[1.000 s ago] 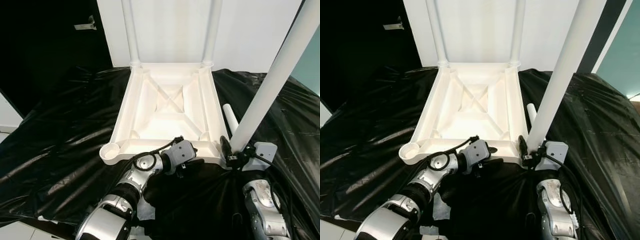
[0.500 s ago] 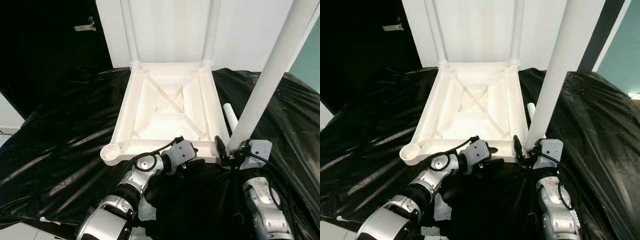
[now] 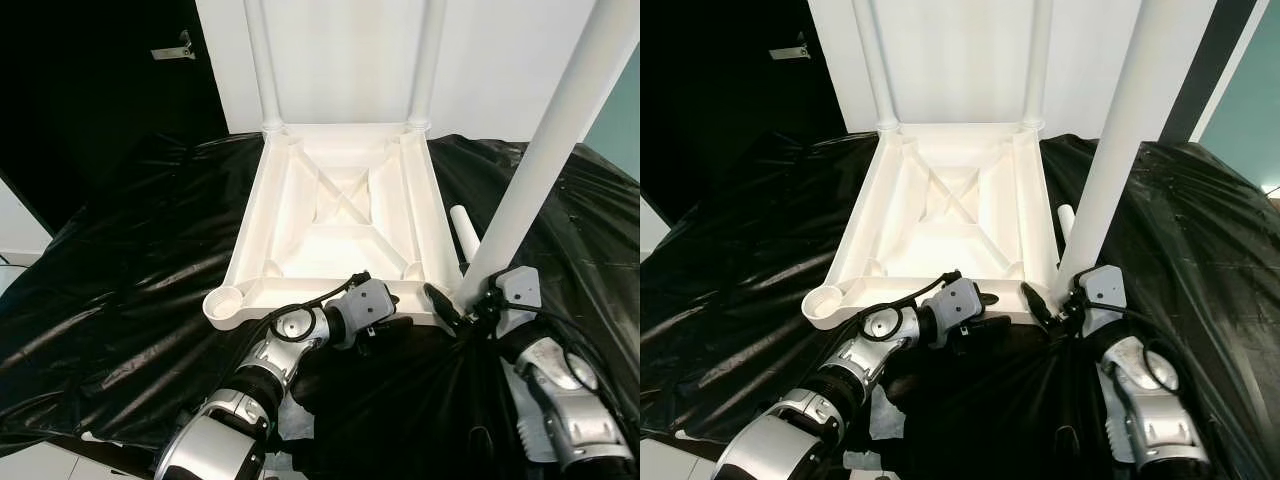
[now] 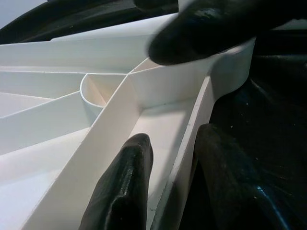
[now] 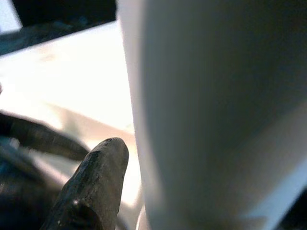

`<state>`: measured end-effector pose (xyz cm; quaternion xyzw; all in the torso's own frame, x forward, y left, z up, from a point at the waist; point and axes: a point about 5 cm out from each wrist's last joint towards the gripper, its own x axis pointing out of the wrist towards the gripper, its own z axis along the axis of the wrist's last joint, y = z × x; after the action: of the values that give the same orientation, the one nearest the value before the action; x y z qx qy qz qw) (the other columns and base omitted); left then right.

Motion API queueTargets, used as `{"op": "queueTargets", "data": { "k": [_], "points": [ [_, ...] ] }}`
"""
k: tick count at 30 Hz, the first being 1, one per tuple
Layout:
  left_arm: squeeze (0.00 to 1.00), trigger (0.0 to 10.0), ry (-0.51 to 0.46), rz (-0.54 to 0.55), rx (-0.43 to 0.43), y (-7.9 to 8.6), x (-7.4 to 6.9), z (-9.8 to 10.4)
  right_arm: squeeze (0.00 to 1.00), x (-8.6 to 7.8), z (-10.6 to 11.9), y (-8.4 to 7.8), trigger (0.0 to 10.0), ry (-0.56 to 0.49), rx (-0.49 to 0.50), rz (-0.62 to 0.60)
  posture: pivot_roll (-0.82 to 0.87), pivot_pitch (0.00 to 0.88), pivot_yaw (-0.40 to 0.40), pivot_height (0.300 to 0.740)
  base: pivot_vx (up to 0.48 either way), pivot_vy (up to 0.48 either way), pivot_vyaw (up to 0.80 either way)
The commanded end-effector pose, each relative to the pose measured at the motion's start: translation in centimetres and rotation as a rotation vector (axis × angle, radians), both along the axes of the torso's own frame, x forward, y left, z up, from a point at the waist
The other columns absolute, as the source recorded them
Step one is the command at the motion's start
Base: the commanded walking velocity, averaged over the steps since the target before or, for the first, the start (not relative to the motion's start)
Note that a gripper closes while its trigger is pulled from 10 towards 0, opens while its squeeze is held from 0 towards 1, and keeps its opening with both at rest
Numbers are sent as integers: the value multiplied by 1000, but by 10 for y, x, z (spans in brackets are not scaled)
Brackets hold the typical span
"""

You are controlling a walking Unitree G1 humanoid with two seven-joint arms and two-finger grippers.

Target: Building children table

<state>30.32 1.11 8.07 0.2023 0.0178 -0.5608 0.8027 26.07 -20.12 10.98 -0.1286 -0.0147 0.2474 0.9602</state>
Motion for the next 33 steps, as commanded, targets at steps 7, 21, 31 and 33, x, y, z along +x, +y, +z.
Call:
{"op": "queueTargets", "data": {
  "k": [7, 21, 31, 33],
  "points": [
    [0, 10000, 108, 87, 76, 10, -9, -30, 0, -3, -7, -4, 0, 80, -8, 124, -55, 0, 14, 740, 0, 0, 0],
    [0, 10000, 114, 91, 69, 10, -11, -32, 0, -15, -26, 43, 0, 65, 305, -152, -48, 0, 5, 740, 0, 0, 0],
    [0, 10000, 118, 89, 72, 10, -12, -32, 0, -8, -16, 39, 0, -74, 364, -465, -46, 0, 10, 740, 0, 0, 0],
    [0, 10000, 118, 90, 72, 10, -11, -32, 0, -7, -15, 40, 0, -70, 356, -462, -46, 0, 9, 740, 0, 0, 0]
  ]
}}
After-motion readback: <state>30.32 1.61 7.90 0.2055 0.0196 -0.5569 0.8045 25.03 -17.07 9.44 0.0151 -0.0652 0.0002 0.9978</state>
